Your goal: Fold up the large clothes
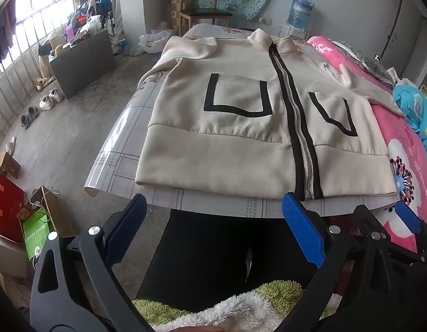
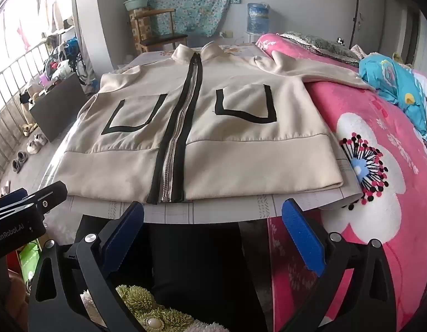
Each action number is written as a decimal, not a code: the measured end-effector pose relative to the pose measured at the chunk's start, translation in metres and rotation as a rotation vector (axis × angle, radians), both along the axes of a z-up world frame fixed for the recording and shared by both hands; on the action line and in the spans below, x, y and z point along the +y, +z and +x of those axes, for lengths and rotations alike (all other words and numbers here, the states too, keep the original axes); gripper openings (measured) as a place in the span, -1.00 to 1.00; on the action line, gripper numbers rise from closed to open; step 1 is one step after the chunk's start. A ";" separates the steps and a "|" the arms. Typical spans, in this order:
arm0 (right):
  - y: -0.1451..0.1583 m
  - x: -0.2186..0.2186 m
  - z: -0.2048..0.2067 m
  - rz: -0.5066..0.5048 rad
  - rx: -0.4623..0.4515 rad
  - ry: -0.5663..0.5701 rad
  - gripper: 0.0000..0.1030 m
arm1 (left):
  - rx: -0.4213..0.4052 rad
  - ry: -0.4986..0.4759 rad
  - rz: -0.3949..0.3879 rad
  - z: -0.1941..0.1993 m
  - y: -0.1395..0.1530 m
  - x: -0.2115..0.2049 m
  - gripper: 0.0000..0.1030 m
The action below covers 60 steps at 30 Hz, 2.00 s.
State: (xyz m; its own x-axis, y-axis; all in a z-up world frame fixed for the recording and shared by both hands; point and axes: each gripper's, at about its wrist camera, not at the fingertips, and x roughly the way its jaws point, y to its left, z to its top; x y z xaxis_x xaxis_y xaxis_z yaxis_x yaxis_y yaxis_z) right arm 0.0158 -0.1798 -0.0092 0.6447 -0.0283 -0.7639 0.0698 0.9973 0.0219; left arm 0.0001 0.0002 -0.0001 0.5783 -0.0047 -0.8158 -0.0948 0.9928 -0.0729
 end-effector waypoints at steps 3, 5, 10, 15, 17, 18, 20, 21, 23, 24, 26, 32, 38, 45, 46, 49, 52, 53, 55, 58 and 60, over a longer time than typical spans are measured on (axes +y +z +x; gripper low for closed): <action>0.001 0.000 0.001 0.003 -0.001 -0.001 0.89 | 0.002 0.001 -0.001 0.000 0.000 0.000 0.84; 0.001 0.000 0.001 0.004 0.002 -0.002 0.89 | 0.004 0.001 -0.001 0.000 0.000 0.000 0.84; -0.004 -0.001 0.001 0.007 0.008 0.001 0.89 | 0.006 -0.001 -0.006 -0.002 -0.001 -0.001 0.84; 0.004 -0.003 0.007 -0.005 0.002 -0.002 0.89 | 0.004 -0.005 -0.001 0.001 -0.002 0.000 0.84; 0.004 0.001 0.006 -0.009 0.001 -0.001 0.89 | 0.002 -0.007 0.004 0.003 0.001 -0.002 0.84; 0.005 0.001 0.007 -0.011 0.000 -0.001 0.89 | 0.001 -0.008 0.003 0.002 0.001 -0.002 0.84; 0.005 0.004 0.006 -0.015 0.001 -0.002 0.89 | -0.001 -0.009 0.002 0.002 0.002 -0.002 0.84; 0.005 0.003 0.006 -0.014 0.001 -0.002 0.89 | -0.001 -0.009 0.001 0.001 0.002 -0.002 0.84; 0.006 0.003 0.006 -0.017 0.000 -0.002 0.89 | -0.004 -0.010 0.001 0.001 0.003 -0.002 0.84; 0.006 0.004 0.006 -0.019 -0.001 -0.002 0.89 | -0.005 -0.011 0.001 0.001 0.003 -0.002 0.84; 0.007 0.004 0.006 -0.021 -0.004 -0.001 0.89 | -0.010 -0.012 0.007 0.001 0.005 -0.002 0.84; 0.011 0.004 0.003 -0.021 -0.013 -0.008 0.89 | -0.016 -0.010 0.017 -0.001 0.007 -0.001 0.84; 0.009 0.004 0.005 -0.021 0.000 -0.004 0.89 | -0.006 -0.012 0.012 -0.001 0.005 -0.001 0.84; 0.008 0.004 0.005 -0.027 0.007 -0.009 0.89 | 0.005 -0.015 0.006 -0.001 0.001 0.000 0.84; 0.007 0.004 0.006 -0.028 0.011 -0.009 0.89 | 0.005 -0.014 0.006 -0.001 0.001 0.000 0.84; 0.007 0.005 0.007 -0.031 0.016 -0.013 0.89 | 0.008 -0.019 0.000 -0.001 0.001 0.001 0.84; 0.009 0.007 0.007 -0.042 0.017 -0.023 0.89 | 0.003 -0.023 0.000 -0.001 0.001 0.000 0.84; 0.010 0.008 0.006 -0.046 0.014 -0.026 0.89 | -0.002 -0.024 0.002 -0.001 0.001 0.001 0.84; 0.012 0.009 0.005 -0.056 0.009 -0.032 0.89 | -0.005 -0.026 0.003 0.000 0.001 0.002 0.84; 0.013 0.011 0.005 -0.074 0.012 -0.032 0.89 | -0.003 -0.022 -0.002 0.001 0.001 0.005 0.84; 0.014 0.012 0.005 -0.083 0.013 -0.031 0.89 | -0.003 -0.016 -0.008 0.002 0.001 0.007 0.84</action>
State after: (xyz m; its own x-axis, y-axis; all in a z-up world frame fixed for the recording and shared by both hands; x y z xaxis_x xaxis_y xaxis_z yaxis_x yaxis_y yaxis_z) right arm 0.0206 -0.1678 0.0047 0.6325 -0.1119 -0.7664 0.1005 0.9930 -0.0620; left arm 0.0020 0.0076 0.0006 0.5805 -0.0202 -0.8140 -0.0785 0.9936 -0.0807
